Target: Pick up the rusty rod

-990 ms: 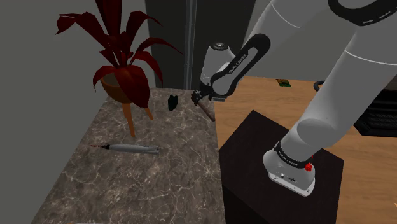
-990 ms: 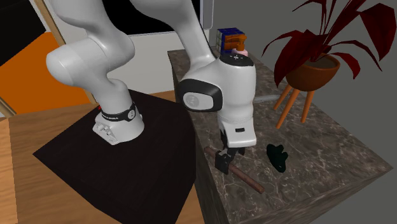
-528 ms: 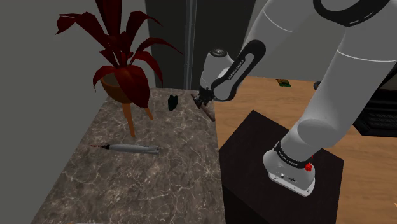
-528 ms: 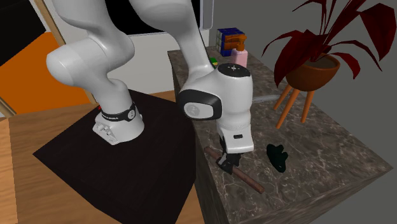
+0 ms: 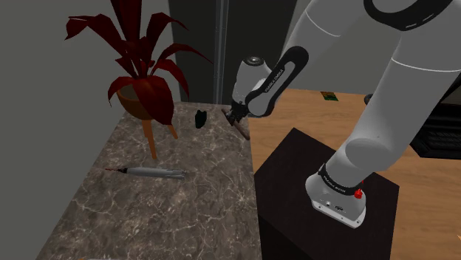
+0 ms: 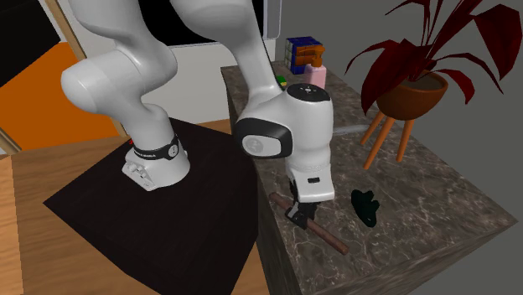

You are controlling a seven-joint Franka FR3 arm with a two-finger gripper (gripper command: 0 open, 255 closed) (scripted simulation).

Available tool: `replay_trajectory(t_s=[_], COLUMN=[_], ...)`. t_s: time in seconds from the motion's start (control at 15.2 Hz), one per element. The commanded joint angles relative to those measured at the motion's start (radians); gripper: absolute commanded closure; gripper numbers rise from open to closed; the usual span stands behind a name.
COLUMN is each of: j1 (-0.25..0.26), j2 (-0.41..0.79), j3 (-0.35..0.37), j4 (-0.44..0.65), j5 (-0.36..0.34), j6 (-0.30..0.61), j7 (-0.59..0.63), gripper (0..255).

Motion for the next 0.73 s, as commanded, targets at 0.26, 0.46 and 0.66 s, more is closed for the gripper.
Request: replay_trajectory(t_s=[0.26, 0.46, 0.66], j1=[-0.024, -0.030, -0.031], j2=[-0.076, -0.122, -0.167], j3=[0.036, 0.049, 0.057], j4=[-0.011, -0.013, -0.013], j5=[0.064, 0.101, 0.134], j6=[-0.069, -0.112, -0.156], j7=[-0.051, -0.081, -0.107], gripper=[255, 255, 255])
